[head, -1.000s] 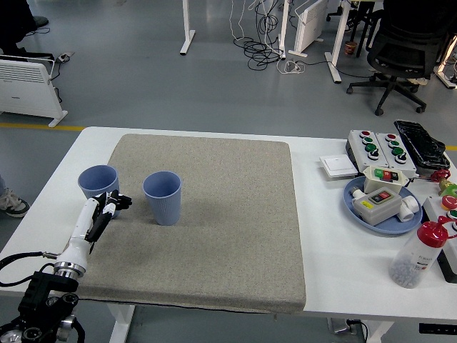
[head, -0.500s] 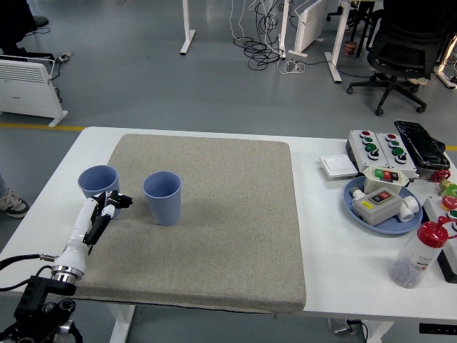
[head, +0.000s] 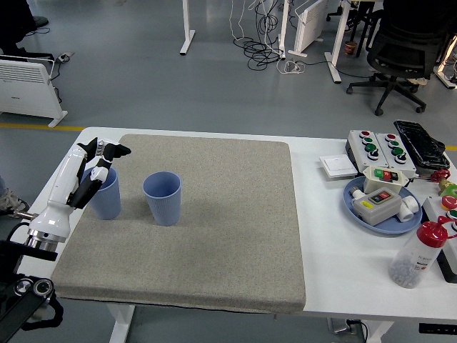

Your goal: Push cup pick cup insert cup

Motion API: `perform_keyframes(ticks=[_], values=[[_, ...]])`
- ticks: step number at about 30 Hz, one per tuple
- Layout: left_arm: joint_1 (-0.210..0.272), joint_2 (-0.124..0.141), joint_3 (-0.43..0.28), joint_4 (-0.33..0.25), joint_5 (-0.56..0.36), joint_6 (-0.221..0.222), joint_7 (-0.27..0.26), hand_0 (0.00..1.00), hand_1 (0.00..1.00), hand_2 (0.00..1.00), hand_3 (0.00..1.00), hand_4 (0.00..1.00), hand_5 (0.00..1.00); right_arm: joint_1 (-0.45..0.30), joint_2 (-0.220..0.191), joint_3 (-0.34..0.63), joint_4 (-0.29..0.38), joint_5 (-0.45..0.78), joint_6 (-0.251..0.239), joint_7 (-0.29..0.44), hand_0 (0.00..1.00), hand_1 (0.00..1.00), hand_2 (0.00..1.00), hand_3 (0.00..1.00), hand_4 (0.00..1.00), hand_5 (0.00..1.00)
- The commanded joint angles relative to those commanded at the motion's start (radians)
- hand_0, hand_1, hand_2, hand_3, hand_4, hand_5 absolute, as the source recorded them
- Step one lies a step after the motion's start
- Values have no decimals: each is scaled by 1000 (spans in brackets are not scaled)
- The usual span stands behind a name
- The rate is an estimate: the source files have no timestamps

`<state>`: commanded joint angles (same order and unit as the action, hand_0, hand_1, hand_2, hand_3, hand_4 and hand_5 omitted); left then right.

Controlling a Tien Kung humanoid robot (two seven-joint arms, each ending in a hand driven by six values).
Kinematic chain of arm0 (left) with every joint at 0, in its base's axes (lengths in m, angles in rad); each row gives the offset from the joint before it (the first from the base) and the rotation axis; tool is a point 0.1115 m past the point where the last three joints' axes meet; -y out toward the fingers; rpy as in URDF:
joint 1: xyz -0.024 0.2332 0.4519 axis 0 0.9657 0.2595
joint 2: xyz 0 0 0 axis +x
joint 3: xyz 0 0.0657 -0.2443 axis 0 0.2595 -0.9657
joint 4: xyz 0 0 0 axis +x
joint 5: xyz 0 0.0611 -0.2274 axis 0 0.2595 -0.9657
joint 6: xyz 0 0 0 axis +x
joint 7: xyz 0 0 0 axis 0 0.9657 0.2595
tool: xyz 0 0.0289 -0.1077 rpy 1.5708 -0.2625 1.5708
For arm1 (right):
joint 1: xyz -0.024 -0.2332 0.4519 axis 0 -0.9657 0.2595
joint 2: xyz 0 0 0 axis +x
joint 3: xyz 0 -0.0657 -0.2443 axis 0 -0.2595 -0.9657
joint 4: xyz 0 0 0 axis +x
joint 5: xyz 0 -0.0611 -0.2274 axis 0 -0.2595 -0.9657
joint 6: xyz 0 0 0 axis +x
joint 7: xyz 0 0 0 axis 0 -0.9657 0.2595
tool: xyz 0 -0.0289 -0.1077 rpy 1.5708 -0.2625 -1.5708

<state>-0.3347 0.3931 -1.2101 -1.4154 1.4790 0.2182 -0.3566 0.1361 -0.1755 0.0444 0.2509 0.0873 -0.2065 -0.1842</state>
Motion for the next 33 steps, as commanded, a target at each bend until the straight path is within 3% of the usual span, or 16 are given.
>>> perform_keyframes(ticks=[3, 4, 9, 10, 13, 18, 21, 22, 27, 28, 33], values=[[-96, 24, 33, 37, 117, -105, 117, 845, 827, 872, 874, 853, 696, -2, 0, 6, 1, -11, 0, -4, 712, 651, 691, 586, 120, 466], [-128, 30, 44, 50, 162, -148, 162, 998, 957, 998, 997, 917, 649, -2, 0, 9, 1, -16, -1, -6, 712, 651, 692, 586, 120, 466], [-272, 44, 109, 135, 375, -326, 344, 998, 957, 998, 997, 917, 649, -4, 0, 13, 2, -23, -2, -8, 712, 651, 692, 586, 120, 466], [-300, 45, 127, 157, 412, -358, 365, 998, 986, 998, 998, 964, 580, -5, 0, 12, 2, -20, -3, -8, 712, 651, 691, 586, 121, 467], [-378, 41, 193, 217, 514, -466, 412, 998, 986, 998, 998, 964, 580, -4, 0, 9, 2, -14, -4, -6, 712, 651, 691, 586, 121, 467], [-472, 26, 284, 309, 524, -590, 442, 962, 976, 998, 998, 970, 548, 0, 0, 9, 3, -12, -4, -6, 712, 652, 690, 586, 120, 466], [-512, 18, 322, 356, 509, -626, 448, 962, 976, 998, 998, 970, 548, 3, 0, 9, 3, -11, -4, -6, 712, 652, 690, 586, 120, 466], [-522, 14, 329, 369, 510, -632, 448, 918, 955, 998, 998, 956, 549, 4, 0, 9, 3, -10, -4, -6, 712, 652, 689, 586, 121, 466], [-557, -1, 360, 415, 524, -637, 439, 918, 955, 998, 998, 956, 549, 6, -1, 11, 3, -14, -4, -7, 712, 652, 689, 586, 121, 466], [-561, -3, 365, 421, 524, -636, 437, 793, 879, 986, 986, 952, 507, 6, -1, 12, 3, -15, -5, -7, 712, 652, 689, 586, 121, 467], [-580, -17, 393, 456, 519, -636, 422, 793, 879, 986, 986, 952, 507, 6, -2, 16, 3, -24, -5, -10, 712, 652, 689, 586, 121, 467]])
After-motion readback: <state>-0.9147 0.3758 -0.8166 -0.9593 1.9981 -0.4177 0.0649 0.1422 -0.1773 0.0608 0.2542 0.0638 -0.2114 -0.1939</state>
